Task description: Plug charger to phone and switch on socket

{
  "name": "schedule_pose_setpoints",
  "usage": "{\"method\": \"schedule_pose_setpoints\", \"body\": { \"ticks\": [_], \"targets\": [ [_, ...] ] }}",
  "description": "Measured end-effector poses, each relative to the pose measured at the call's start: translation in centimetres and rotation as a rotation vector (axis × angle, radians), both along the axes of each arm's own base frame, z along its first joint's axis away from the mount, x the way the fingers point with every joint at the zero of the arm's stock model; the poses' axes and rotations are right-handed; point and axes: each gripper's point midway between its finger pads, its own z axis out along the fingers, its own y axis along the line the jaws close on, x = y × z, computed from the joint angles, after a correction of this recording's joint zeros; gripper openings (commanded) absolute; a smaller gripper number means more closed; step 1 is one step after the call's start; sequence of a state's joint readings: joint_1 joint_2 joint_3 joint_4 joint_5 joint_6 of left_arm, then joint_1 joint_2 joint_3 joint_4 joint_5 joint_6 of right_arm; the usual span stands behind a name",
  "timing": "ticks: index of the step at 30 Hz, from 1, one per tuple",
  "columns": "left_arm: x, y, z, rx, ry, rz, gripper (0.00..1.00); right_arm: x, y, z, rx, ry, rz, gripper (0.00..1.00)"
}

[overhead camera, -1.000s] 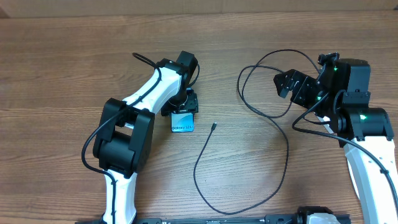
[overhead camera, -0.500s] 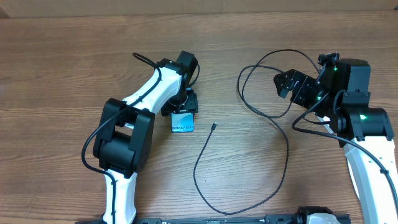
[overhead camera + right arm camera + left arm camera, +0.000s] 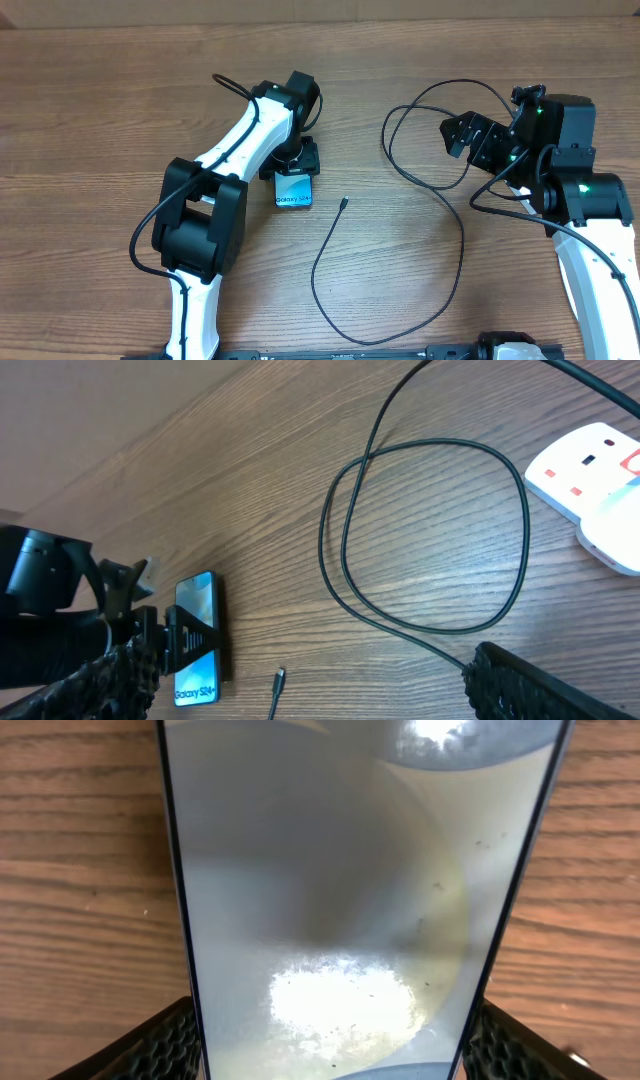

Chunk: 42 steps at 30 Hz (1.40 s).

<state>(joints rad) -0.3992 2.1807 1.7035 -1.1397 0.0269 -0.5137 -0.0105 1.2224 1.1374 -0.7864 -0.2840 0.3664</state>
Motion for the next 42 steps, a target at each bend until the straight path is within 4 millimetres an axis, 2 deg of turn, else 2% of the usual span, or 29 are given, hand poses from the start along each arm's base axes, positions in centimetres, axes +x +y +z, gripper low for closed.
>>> {"method": "schedule_pose_setpoints", "body": {
  "ticks": [6,14,20,21,24,28,34,42],
  "targets": [
    [0.2,-0.5,0.9,-0.025,0.002,0.001,0.73,0.0,0.0,0.0,0.0,0.0,-0.001,1.0],
    [0.1,-0.4,0.9,-0.021,0.007,0.001,0.75,0.0,0.0,0.0,0.0,0.0,0.0,1.0],
    [0.8,-0.7,0.3,-0.035,-0.028,0.001,0.77,0.0,0.0,0.0,0.0,0.0,0.0,1.0],
    [0.6,-0.6,-0.2,-0.031,-0.022,0.001,0.8,0.0,0.0,0.0,0.0,0.0,0.0,1.0],
    [-0.2,-0.3,-1.3,-0.024,-0.004,-0.003,0.99,0.0,0.0,0.0,0.0,0.0,0.0,1.0],
    [-0.2,-0.2,-2.1,-0.024,-0.012,-0.009,1.0,0.0,0.0,0.0,0.0,0.0,0.0,1.0],
    [1.3,-0.8,-2.1,-0.044,-0.073,0.007,1.0,0.0,0.0,0.0,0.0,0.0,0.0,1.0],
    [1.5,-0.6,-2.3,-0.032,-0.09,0.042,1.0,0.0,0.0,0.0,0.0,0.0,0.0,1.0]
  ]
}}
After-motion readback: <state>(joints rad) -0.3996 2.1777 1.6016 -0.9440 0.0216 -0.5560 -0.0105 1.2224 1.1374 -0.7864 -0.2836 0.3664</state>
